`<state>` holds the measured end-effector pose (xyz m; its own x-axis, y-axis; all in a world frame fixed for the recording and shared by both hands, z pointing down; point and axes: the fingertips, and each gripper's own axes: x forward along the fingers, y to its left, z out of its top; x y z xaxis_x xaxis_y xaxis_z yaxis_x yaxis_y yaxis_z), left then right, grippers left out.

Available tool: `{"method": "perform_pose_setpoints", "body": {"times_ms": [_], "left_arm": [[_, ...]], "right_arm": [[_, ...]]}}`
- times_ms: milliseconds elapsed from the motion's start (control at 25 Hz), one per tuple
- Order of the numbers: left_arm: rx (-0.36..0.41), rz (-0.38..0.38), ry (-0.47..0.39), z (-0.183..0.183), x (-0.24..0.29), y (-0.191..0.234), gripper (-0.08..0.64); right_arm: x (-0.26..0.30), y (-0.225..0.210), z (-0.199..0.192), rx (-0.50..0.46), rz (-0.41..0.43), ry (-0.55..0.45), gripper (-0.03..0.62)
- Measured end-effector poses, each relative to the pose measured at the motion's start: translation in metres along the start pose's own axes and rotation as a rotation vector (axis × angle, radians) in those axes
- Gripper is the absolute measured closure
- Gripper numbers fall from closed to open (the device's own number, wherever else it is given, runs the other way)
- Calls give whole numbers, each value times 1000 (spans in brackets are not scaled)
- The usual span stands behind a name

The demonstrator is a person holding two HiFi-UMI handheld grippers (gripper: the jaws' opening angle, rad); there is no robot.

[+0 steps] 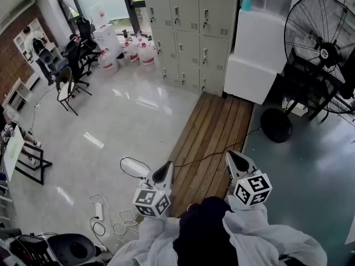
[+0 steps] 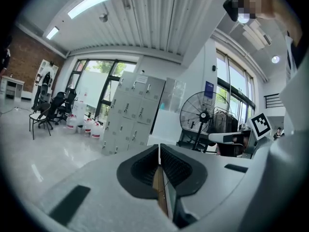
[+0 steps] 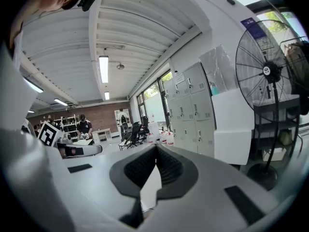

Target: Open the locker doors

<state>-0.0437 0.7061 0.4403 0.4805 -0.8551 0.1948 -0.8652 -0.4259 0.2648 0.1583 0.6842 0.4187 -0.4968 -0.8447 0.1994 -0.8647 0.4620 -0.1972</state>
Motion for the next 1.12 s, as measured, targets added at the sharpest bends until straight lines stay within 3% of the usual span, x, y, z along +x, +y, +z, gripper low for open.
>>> {"method": "perform_pose_setpoints", "body": {"times_ms": [440,720,1120], "left_arm": [[-3,-38,46,-8,32,1,543],[11,-32,25,21,98,20,543],[29,-27,11,65,216,53,543]], "right_arm": [[19,-24,-1,31,-25,-6,592],[84,-54,23,24,18,-12,592],[176,-129,63,-1,28,-24,592]]}}
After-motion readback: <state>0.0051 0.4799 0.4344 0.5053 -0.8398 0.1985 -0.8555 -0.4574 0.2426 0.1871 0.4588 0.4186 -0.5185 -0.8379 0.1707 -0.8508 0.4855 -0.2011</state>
